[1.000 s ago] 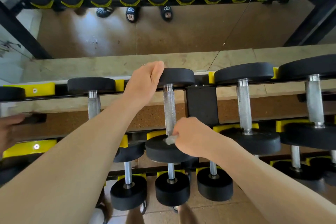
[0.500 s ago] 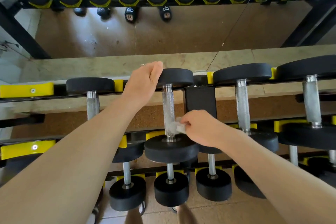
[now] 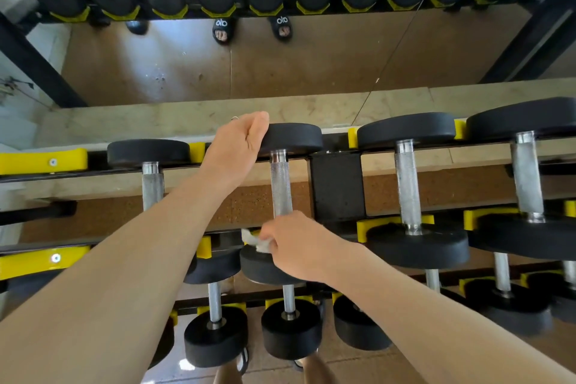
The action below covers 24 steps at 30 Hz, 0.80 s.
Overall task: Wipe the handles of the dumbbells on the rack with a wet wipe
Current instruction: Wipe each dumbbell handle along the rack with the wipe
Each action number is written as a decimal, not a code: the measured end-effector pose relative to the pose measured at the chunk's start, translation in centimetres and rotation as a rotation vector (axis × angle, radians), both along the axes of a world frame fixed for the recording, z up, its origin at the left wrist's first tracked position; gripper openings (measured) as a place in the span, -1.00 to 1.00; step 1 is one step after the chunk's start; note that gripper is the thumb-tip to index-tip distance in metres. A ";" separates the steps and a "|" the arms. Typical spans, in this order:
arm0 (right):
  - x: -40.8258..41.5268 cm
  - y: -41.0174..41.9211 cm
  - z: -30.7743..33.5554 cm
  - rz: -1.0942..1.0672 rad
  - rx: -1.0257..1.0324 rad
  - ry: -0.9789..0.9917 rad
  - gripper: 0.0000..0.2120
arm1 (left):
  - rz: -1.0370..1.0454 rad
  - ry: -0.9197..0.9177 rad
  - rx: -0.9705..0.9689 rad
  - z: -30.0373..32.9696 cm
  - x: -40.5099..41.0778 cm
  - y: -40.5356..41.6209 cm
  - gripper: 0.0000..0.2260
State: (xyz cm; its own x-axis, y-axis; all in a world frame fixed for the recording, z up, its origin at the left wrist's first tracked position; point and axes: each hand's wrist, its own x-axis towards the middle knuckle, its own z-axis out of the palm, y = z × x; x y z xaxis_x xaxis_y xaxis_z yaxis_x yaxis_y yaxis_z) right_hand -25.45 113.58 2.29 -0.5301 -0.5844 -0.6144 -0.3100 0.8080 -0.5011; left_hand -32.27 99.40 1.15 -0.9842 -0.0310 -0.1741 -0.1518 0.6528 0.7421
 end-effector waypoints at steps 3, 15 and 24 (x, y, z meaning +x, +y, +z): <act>-0.3 1.6 -0.3 -0.025 -0.019 -0.031 -0.68 | 0.004 0.004 -0.023 0.0 0.1 0.2 -0.59; -3.9 11.4 -0.2 -0.337 -0.155 0.352 -0.81 | 0.004 0.022 -0.402 0.9 -0.7 1.6 -0.67; -6.3 16.5 -0.8 0.257 0.286 0.907 -0.39 | -0.349 0.167 -0.206 2.6 -3.8 11.4 -0.60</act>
State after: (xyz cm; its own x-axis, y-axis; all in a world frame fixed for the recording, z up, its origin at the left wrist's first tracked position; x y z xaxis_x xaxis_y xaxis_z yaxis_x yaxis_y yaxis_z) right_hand -31.72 130.12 1.51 -0.7480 -0.6406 -0.1735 -0.6635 0.7157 0.2179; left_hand -36.02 110.80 3.79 -0.9561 0.2908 -0.0365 0.2151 0.7809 0.5865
